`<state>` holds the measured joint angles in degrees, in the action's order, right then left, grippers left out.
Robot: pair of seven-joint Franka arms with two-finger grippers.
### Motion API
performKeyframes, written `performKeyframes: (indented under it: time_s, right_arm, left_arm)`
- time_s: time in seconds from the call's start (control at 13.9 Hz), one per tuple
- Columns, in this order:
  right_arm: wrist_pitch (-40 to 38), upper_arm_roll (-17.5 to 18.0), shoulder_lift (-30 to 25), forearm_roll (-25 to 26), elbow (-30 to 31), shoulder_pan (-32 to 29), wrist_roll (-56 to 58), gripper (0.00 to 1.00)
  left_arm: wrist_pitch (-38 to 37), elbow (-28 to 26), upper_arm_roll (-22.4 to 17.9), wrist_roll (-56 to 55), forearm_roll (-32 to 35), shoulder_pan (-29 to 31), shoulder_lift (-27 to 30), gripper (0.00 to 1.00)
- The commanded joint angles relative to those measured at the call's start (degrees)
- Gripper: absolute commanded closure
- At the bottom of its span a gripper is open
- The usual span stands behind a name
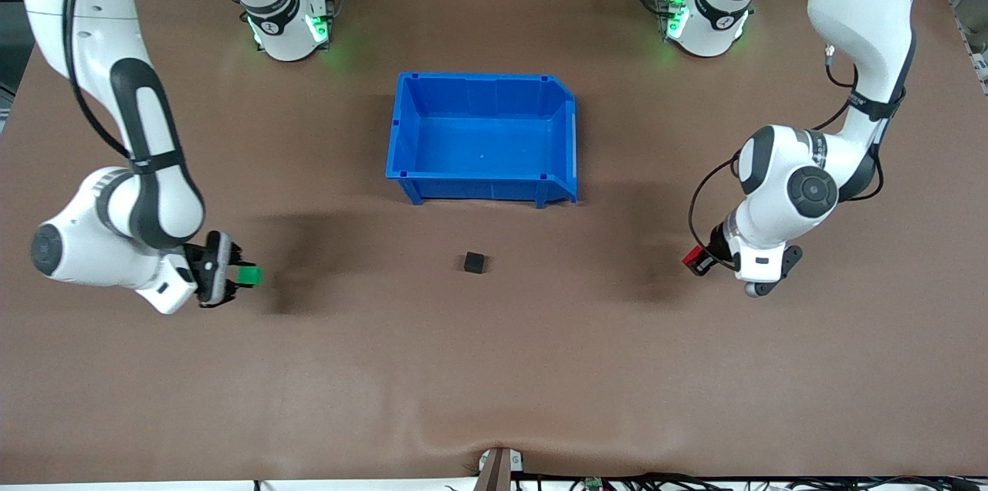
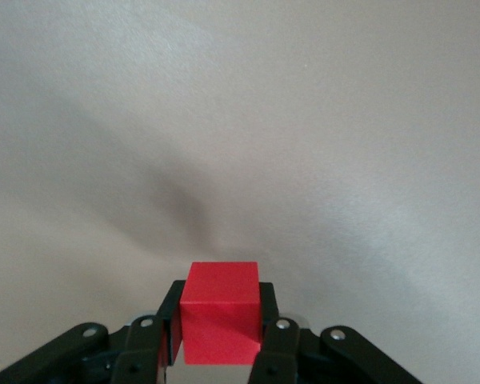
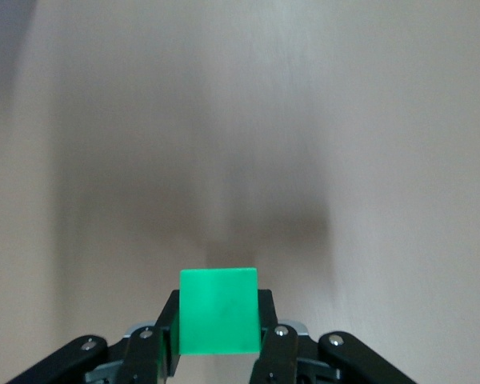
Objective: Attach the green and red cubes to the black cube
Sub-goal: 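Carry the green cube and red cube toward the black cube with both grippers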
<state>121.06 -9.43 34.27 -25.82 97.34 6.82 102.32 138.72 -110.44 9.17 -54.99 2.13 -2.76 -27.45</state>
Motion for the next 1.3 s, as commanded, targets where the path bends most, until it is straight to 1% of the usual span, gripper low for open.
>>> performKeyframes:
  time_s: [0.0,0.22,0.36,0.5,0.58,0.65,0.79,0.87,1.01,1.23]
  right_arm:
    - [-0.12,0.81,-0.35,-2.73,0.74,3.36,-3.60,1.00]
    - [0.76,0.81,-0.26,-6.95,1.53,8.19,-7.03,1.00]
    - [3.38,0.81,-0.34,-8.10,2.76,12.06,-10.71,1.00]
    - [6.11,0.81,-0.26,-10.03,3.90,16.36,-13.45,1.00]
    - [7.60,0.81,-0.34,-11.87,4.95,18.65,-14.68,1.00]
    - [11.18,0.81,-0.35,-14.32,6.70,21.11,-15.12,1.00]
    - [17.52,0.90,-0.35,-21.16,10.05,25.85,-15.13,1.00]
    - [19.89,0.90,-0.26,-24.25,10.67,28.05,-15.13,1.00]
    - [22.37,0.81,0.09,-27.43,10.59,30.62,-15.13,1.00]
    - [24.75,0.90,2.81,-29.98,7.43,32.64,-15.22,1.00]
  left_arm:
    - [-5.90,8.82,-0.12,-7.29,0.42,-3.12,-4.36,1.00]
    - [-8.54,15.58,-0.12,-16.08,-0.11,-6.63,-8.05,1.00]
    - [-9.51,20.68,-0.20,-23.02,-2.21,-11.54,-11.04,1.00]
    - [-9.52,23.51,-0.20,-30.49,-3.62,-14.81,-13.15,1.00]
    - [-9.52,24.30,-0.20,-33.05,-4.32,-15.86,-13.86,1.00]
    - [-9.43,25.79,-0.20,-35.86,-5.03,-17.18,-14.91,1.00]
    - [-8.82,29.65,-0.90,-46.64,-5.30,-21.39,-18.24,1.00]
    - [-8.81,32.02,-0.91,-50.44,-5.12,-22.54,-19.91,1.00]
    - [-8.47,33.10,-0.91,-53.89,-5.21,-23.78,-20.89,1.00]
    - [-2.77,33.19,-0.91,-57.85,-5.21,-26.06,-22.73,1.00]
